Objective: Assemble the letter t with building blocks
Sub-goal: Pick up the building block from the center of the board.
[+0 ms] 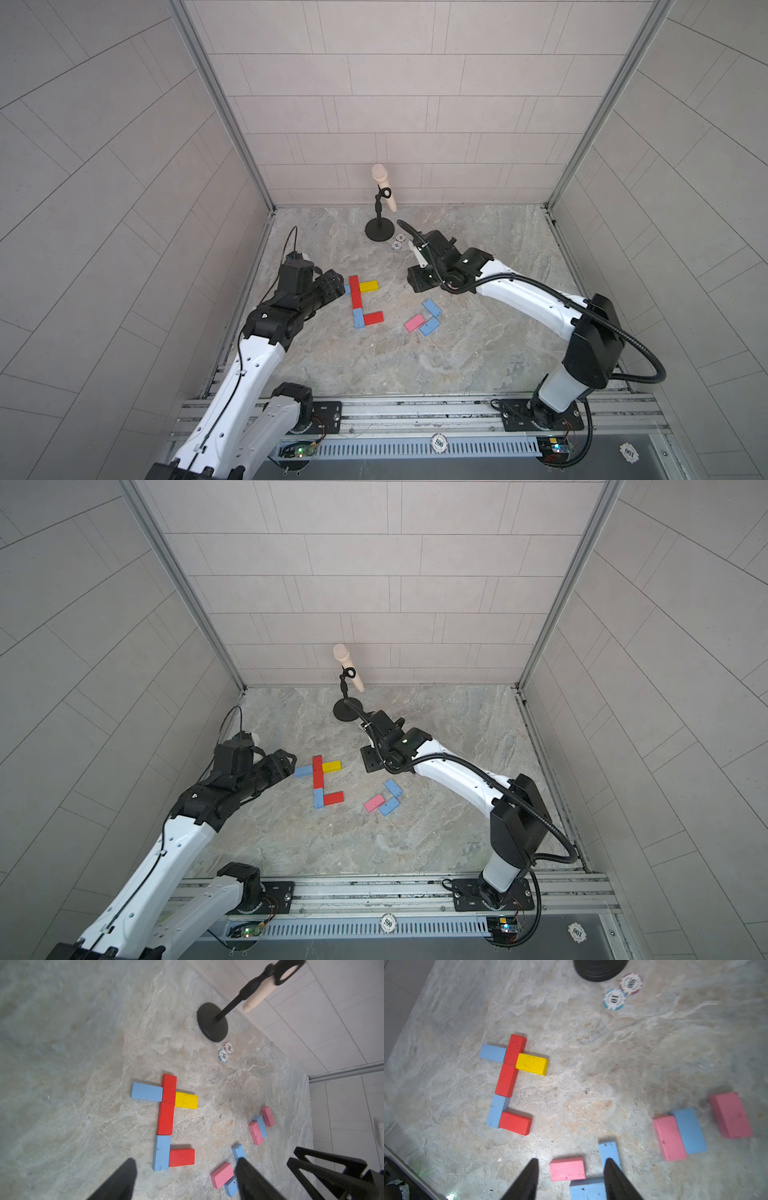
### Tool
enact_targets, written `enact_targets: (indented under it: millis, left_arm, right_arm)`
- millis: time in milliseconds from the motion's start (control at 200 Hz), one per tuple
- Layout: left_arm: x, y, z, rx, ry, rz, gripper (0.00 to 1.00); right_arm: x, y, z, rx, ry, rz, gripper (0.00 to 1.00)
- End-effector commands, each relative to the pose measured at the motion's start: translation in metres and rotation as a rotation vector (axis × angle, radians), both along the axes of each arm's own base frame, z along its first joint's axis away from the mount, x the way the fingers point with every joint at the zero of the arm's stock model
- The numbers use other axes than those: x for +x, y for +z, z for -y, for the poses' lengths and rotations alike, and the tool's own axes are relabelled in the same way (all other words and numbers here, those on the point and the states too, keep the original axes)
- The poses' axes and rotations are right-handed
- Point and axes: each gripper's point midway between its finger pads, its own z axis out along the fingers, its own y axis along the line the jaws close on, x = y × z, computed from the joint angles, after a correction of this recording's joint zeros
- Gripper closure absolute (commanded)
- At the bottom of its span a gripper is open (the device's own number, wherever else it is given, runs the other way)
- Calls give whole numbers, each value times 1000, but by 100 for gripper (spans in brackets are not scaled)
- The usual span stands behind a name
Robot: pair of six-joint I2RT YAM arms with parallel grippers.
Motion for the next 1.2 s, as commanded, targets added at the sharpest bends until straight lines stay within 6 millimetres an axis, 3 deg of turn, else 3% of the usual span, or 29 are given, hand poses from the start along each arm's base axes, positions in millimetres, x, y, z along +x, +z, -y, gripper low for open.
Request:
enact_targets:
  millis: [0, 175, 280, 371, 576, 751, 961, 1197]
  left_arm:
    - [5, 46, 2, 49, -63, 170, 0]
    - [9, 89, 13, 53, -140, 331, 0]
    - [10, 101, 18, 50, -174, 373, 0]
    - [9, 108, 23, 46, -201, 398, 0]
    - [-3, 110, 29, 46, -257, 423, 0]
    - [-17, 114, 27, 64, -271, 447, 0]
    - [-30, 104, 17, 91, -241, 417, 0]
    - [-38, 101, -13, 149, -90, 407, 0]
  right_arm:
    - [-2, -6, 46, -95, -95, -23, 27]
    - [-9, -4, 86, -158, -124, -33, 24]
    - [-18, -9, 90, -183, -71, -71, 24]
    - [-27, -26, 88, -229, -2, -150, 25]
    - [-38, -72, 73, -319, 68, -277, 29]
    - [-32, -106, 57, -365, 87, -325, 32]
    - [-20, -129, 48, -385, 88, -346, 35]
    - [-10, -143, 43, -407, 81, -358, 41]
